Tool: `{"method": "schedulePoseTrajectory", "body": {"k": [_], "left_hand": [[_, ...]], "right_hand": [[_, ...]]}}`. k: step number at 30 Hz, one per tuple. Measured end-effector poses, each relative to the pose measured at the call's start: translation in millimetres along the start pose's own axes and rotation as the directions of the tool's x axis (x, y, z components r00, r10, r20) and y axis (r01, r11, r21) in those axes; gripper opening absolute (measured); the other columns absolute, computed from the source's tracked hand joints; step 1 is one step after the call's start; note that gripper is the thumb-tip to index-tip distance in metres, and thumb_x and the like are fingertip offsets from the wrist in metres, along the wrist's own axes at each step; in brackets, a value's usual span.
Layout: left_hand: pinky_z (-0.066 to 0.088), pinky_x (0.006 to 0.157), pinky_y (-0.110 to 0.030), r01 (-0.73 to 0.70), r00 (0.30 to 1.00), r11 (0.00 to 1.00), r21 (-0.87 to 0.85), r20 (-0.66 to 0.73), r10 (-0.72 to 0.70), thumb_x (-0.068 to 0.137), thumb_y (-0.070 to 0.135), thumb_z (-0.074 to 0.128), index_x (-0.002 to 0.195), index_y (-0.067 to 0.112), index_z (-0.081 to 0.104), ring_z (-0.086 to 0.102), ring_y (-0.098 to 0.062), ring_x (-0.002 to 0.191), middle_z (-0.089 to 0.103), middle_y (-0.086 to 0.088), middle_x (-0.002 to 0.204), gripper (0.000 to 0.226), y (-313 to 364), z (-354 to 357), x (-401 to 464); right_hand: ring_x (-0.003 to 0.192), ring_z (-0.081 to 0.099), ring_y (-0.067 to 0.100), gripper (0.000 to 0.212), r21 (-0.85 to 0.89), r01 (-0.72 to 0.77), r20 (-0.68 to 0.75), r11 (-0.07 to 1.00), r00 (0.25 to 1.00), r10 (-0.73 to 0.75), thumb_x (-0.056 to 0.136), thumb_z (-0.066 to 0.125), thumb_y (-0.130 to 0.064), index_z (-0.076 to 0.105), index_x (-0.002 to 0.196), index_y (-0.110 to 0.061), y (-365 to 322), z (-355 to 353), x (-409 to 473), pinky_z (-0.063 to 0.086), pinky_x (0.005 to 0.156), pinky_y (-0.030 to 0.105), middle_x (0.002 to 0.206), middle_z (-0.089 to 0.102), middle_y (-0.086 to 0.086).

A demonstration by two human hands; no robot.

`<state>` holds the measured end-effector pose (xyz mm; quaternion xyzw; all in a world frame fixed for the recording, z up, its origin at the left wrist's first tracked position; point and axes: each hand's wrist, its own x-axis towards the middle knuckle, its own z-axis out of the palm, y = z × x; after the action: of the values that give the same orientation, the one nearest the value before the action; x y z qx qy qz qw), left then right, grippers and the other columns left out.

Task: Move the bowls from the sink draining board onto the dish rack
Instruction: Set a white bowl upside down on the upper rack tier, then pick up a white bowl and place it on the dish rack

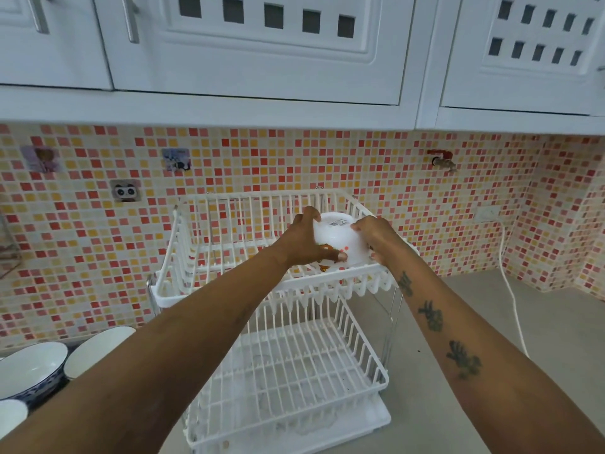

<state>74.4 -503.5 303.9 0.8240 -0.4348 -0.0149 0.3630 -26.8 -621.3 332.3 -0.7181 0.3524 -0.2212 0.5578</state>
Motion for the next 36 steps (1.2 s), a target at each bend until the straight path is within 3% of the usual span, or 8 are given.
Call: {"method": "schedulePoseTrajectory", "body": {"k": [3,7,14,19,21,23,31,36], "left_hand": [[0.050,0.094,-0.039,0.008,0.999,1.000,-0.007,0.037,-0.008,0.068,0.043,0.084,0.138,0.018,0.029,0.050,-0.031,0.122,0.039,-0.011,0.143,0.093,7,-7,-3],[0.040,0.106,-0.040,0.020,1.000,0.998,-0.055,-0.020,-0.021,0.081,0.049,0.070,0.148,0.017,0.020,0.041,-0.033,0.136,0.027,-0.013,0.157,0.090,10,-45,-24],[0.044,0.100,-0.035,0.105,0.961,0.994,-0.041,-0.254,-0.111,0.097,0.050,0.044,0.146,0.014,0.031,0.048,-0.026,0.131,0.038,-0.009,0.152,0.063,-42,-163,-108],[0.045,0.076,-0.030,0.229,0.810,0.958,-0.172,-0.512,-0.286,0.101,0.045,0.036,0.117,0.011,0.049,0.051,-0.010,0.082,0.051,0.005,0.094,0.039,-106,-232,-190],[0.042,0.078,-0.032,0.309,0.723,0.924,-0.225,-0.576,-0.382,0.101,0.045,0.035,0.120,0.008,0.050,0.050,-0.016,0.084,0.050,-0.001,0.095,0.045,-134,-251,-223],[0.043,0.083,-0.035,0.364,0.649,0.883,-0.296,-0.600,-0.468,0.102,0.044,0.033,0.120,0.007,0.052,0.051,-0.020,0.091,0.052,-0.004,0.100,0.045,-163,-263,-255],[0.043,0.068,-0.028,0.430,0.419,0.561,-0.707,-0.394,-0.818,0.102,0.039,0.037,0.090,0.004,0.060,0.056,-0.024,0.079,0.064,-0.014,0.087,0.044,-284,-238,-351],[0.043,0.063,-0.026,0.563,0.323,0.245,-0.789,-0.063,-0.944,0.100,0.052,0.033,0.081,0.008,0.055,0.057,-0.021,0.065,0.060,-0.009,0.074,0.052,-349,-179,-392]], "right_hand": [[0.074,0.056,0.018,0.040,-0.239,0.147,-0.148,0.960,0.971,-0.186,0.091,0.047,-0.018,0.054,0.128,-0.003,4,0,2,0.040,0.056,0.025,0.105,0.060,0.009],[0.114,0.056,0.029,0.037,-0.337,0.381,-0.216,0.861,0.859,-0.465,0.094,0.049,-0.020,0.059,0.126,-0.005,6,1,-9,0.038,0.085,0.027,0.130,0.057,0.013],[0.121,0.052,0.029,0.033,-0.260,0.626,-0.126,0.735,0.733,-0.669,0.092,0.050,-0.021,0.064,0.117,-0.005,-34,53,-56,0.038,0.098,0.029,0.131,0.056,0.013],[0.113,0.057,0.018,0.030,-0.010,0.750,0.012,0.661,0.661,-0.750,0.094,0.049,-0.021,0.064,0.118,-0.011,-91,152,-122,0.044,0.090,0.021,0.127,0.059,0.004],[0.110,0.056,0.015,0.029,0.097,0.774,0.100,0.626,0.618,-0.780,0.094,0.049,-0.020,0.063,0.117,-0.012,-106,198,-156,0.044,0.086,0.011,0.126,0.058,0.003],[0.111,0.058,0.017,0.028,0.182,0.785,0.212,0.593,0.557,-0.803,0.093,0.049,-0.020,0.063,0.117,-0.013,-109,246,-186,0.049,0.094,0.024,0.125,0.059,0.006],[0.115,0.056,0.023,0.018,0.084,0.616,0.719,0.784,0.507,-0.475,0.095,0.048,-0.023,0.060,0.106,-0.015,-42,408,-237,0.045,0.083,0.032,0.140,0.050,0.008],[0.089,0.058,0.023,0.026,-0.207,0.482,0.762,0.852,0.625,-0.168,0.092,0.050,-0.024,0.063,0.096,-0.002,24,464,-198,0.044,0.075,0.034,0.099,0.060,0.015]]}}
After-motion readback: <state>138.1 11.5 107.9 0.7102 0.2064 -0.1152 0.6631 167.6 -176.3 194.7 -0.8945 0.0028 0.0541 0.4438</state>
